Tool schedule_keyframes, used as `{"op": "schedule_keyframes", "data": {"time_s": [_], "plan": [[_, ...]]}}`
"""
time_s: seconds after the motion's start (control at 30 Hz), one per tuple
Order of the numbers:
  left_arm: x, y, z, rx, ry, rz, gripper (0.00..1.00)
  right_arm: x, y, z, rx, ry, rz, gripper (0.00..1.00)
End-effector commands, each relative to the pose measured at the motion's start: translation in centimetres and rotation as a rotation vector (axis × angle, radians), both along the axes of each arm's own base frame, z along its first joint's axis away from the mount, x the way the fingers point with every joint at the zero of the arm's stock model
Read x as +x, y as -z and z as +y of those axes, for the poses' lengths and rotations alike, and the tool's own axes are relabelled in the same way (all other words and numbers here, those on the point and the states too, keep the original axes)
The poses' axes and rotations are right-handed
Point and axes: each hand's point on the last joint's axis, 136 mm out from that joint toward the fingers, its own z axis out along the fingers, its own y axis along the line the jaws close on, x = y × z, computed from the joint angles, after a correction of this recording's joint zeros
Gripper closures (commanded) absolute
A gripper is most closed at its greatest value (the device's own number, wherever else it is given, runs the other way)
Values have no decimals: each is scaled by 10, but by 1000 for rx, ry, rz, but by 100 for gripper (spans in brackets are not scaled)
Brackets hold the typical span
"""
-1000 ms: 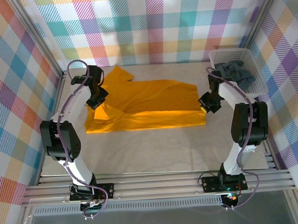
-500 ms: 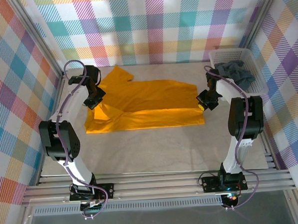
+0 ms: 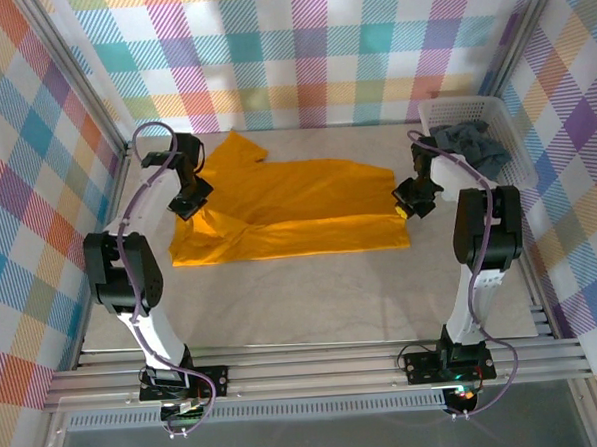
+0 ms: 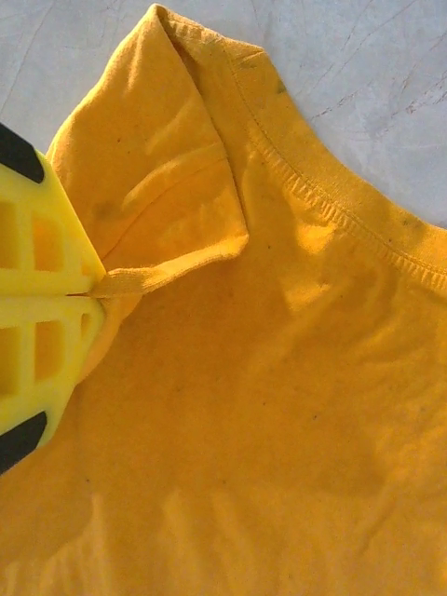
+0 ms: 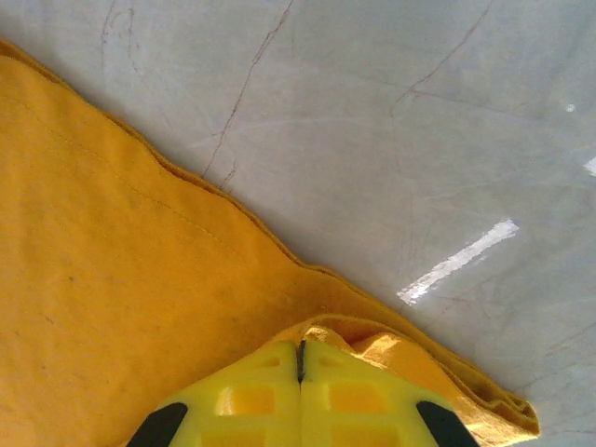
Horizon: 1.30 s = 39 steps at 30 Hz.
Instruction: Fold and stack the t-shirts
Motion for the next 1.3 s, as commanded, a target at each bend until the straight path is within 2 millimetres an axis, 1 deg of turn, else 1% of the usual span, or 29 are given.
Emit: {"op": "schedule_keyframes", "data": {"time_s": [0.0, 0.03, 0.07, 0.1, 0.17, 0.2, 0.23, 0.27, 0.33, 0.37, 0.4, 0.47, 0.53, 0.6, 0.63, 0.73, 0.83, 0.9, 0.93, 1.03, 1.1, 1.17, 1.27], "plan": [[19, 4, 8, -8, 11, -9, 95, 13, 4, 4, 67, -27, -12, 86], [20, 5, 11, 6, 14, -1, 79, 15, 2, 4, 70, -43, -21, 76], [20, 3, 17, 27, 5, 8, 62, 16, -2, 3, 62, -62, -34, 68], [17, 3, 23, 43, -5, 15, 47, 17, -9, 2, 51, -79, -51, 61], [8, 1, 33, 63, -29, 25, 32, 16, -22, -1, 31, -108, -82, 54], [1, -1, 36, 70, -40, 23, 30, 13, -29, -1, 24, -122, -95, 52], [-6, -1, 39, 70, -48, 26, 30, 9, -33, -2, 19, -132, -102, 50], [-15, 2, 39, 69, -52, 35, 31, 4, -38, -1, 19, -145, -114, 43], [-34, 11, 35, 40, -56, 49, 37, -8, -42, 4, 23, -173, -130, 42], [-43, 20, 32, 14, -58, 59, 43, -14, -43, 9, 32, -192, -136, 44], [-52, 30, 28, -12, -66, 76, 52, -20, -41, 16, 51, -211, -141, 49], [-67, 48, 26, -42, -87, 111, 65, -30, -36, 30, 83, -252, -140, 57], [-74, 64, 25, -79, -122, 132, 72, -37, -28, 42, 92, -297, -131, 66], [-73, 78, 27, -102, -149, 145, 75, -41, -19, 51, 102, -324, -112, 70], [-71, 84, 29, -104, -154, 155, 75, -43, -13, 53, 105, -327, -99, 71], [-73, 104, 38, -79, -178, 213, 77, -45, 8, 49, 78, -338, -52, 72], [-85, 114, 52, -33, -221, 250, 78, -48, 26, 44, 51, -368, 23, 72], [-99, 117, 57, -24, -252, 270, 79, -54, 34, 43, 49, -383, 75, 71], [-107, 118, 58, -19, -262, 281, 79, -58, 35, 43, 53, -384, 87, 70], [-136, 121, 60, -6, -283, 326, 79, -76, 35, 43, 50, -383, 124, 69], [-159, 124, 61, -8, -301, 351, 79, -94, 35, 44, 48, -379, 151, 68], [-176, 126, 62, -19, -321, 361, 79, -112, 36, 46, 55, -376, 178, 67], [-196, 127, 65, -25, -342, 377, 79, -137, 37, 54, 90, -374, 209, 67]]}}
